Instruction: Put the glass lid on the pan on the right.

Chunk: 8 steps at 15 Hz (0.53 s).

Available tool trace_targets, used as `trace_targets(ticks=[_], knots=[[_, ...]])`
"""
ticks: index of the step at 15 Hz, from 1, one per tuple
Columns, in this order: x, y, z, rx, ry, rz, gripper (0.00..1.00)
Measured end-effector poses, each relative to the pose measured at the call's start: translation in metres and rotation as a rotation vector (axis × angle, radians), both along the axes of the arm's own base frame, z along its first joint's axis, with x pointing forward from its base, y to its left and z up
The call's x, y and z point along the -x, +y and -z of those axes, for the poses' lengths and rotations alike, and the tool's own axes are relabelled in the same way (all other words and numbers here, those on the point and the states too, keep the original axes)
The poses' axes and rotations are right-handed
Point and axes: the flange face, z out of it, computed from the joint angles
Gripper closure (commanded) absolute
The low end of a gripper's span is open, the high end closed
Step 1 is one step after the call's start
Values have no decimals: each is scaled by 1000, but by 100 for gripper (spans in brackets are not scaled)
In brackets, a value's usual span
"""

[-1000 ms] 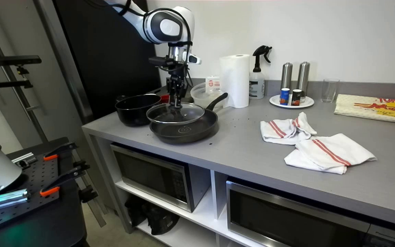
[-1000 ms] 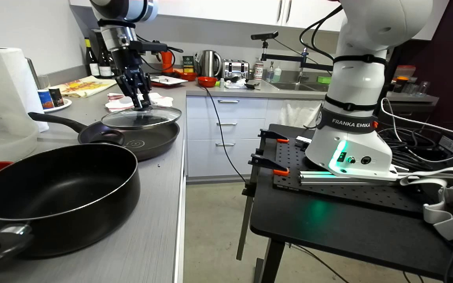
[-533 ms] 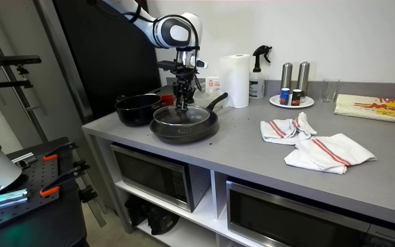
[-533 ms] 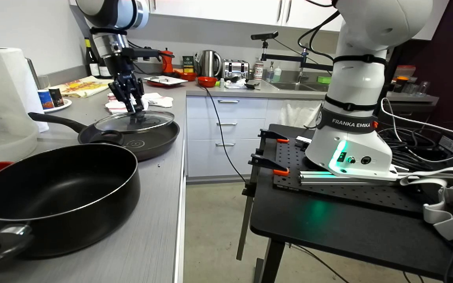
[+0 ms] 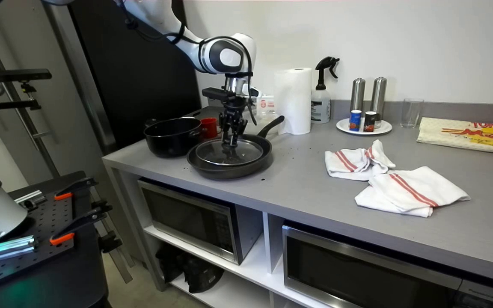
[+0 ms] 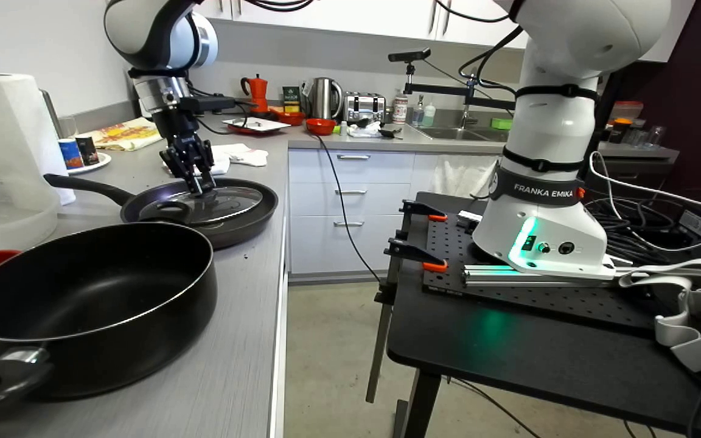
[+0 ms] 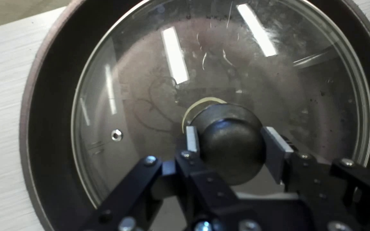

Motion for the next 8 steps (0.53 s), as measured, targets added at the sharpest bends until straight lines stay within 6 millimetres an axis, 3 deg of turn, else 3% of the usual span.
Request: trace_targets(ticks=[8], knots=[[-1, 19, 14, 1, -3, -52, 74]])
